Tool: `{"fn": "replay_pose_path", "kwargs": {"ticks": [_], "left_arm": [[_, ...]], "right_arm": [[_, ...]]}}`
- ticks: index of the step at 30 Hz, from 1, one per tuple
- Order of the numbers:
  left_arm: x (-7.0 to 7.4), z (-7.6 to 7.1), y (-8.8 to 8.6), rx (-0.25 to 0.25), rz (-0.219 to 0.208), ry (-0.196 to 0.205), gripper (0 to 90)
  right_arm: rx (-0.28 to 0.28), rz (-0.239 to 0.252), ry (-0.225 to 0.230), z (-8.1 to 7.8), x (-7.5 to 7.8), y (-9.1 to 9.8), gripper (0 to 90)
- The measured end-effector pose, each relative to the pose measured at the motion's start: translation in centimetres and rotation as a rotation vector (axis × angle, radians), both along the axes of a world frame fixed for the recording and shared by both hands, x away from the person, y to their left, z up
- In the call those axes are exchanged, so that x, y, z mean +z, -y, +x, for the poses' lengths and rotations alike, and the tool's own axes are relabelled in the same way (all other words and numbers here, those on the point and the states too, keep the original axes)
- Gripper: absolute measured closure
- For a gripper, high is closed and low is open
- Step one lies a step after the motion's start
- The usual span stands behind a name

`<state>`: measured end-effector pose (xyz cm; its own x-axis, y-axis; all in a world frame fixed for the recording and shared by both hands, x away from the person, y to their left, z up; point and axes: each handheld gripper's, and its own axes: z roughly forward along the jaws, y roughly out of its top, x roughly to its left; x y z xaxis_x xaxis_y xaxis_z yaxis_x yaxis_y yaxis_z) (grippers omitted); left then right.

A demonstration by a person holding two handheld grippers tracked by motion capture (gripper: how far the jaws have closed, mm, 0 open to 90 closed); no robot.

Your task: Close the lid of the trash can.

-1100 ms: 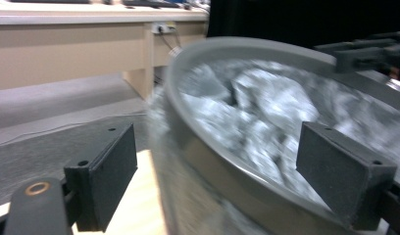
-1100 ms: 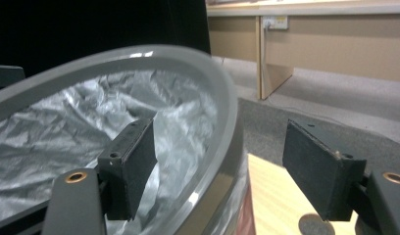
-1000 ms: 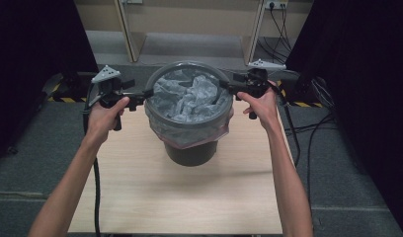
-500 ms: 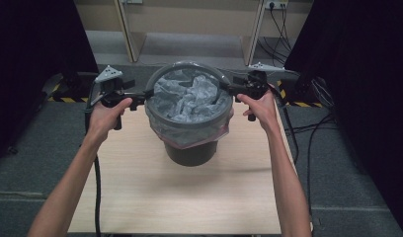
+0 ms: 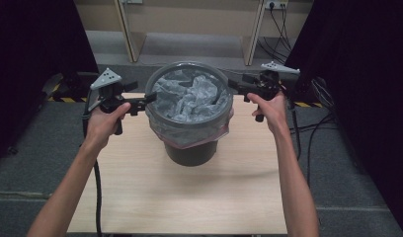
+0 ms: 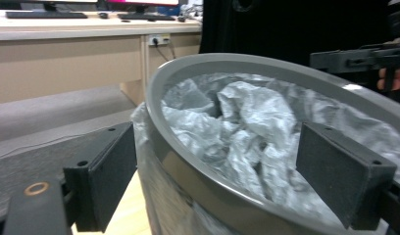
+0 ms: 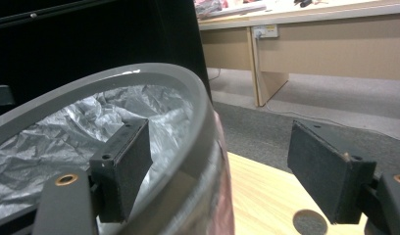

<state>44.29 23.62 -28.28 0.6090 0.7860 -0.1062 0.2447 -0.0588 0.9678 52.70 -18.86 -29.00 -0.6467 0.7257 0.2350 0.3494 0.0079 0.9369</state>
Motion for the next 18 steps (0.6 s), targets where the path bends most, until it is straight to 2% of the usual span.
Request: {"fn": "replay_pose_path", "kwargs": {"ticks": [3, 6, 8, 11, 13, 16, 18], "left_arm": [[-0.2, -1.0, -0.7, -0.014, -0.012, 0.003, 14.8], [-0.7, -2.0, -1.6, -0.051, -0.03, 0.003, 14.9], [-1.2, -2.6, -2.2, -0.054, -0.018, 0.0, 14.8], [-2.2, -3.3, -3.0, -0.051, -0.01, -0.006, 14.7], [-3.1, -3.7, -3.4, -0.047, -0.004, -0.007, 14.6], [-4.6, -4.3, -3.8, -0.042, 0.024, -0.001, 14.6], [-5.8, -4.7, -4.0, -0.05, 0.025, 0.003, 14.6]], "right_arm": [[-0.017, 0.012, -0.001, -0.6, -0.3, 1.0, 24.7], [-0.031, 0.018, -0.024, -1.4, -1.0, 1.9, 25.1], [-0.033, 0.025, -0.027, -2.1, -1.7, 2.7, 25.0], [-0.065, 0.024, -0.039, -3.1, -2.7, 3.7, 22.3], [-0.092, 0.01, -0.047, -3.7, -3.4, 4.1, 19.2], [-0.101, -0.026, -0.046, -4.6, -4.5, 4.3, 18.2], [-0.112, -0.047, -0.041, -5.2, -5.4, 4.3, 17.7]]}}
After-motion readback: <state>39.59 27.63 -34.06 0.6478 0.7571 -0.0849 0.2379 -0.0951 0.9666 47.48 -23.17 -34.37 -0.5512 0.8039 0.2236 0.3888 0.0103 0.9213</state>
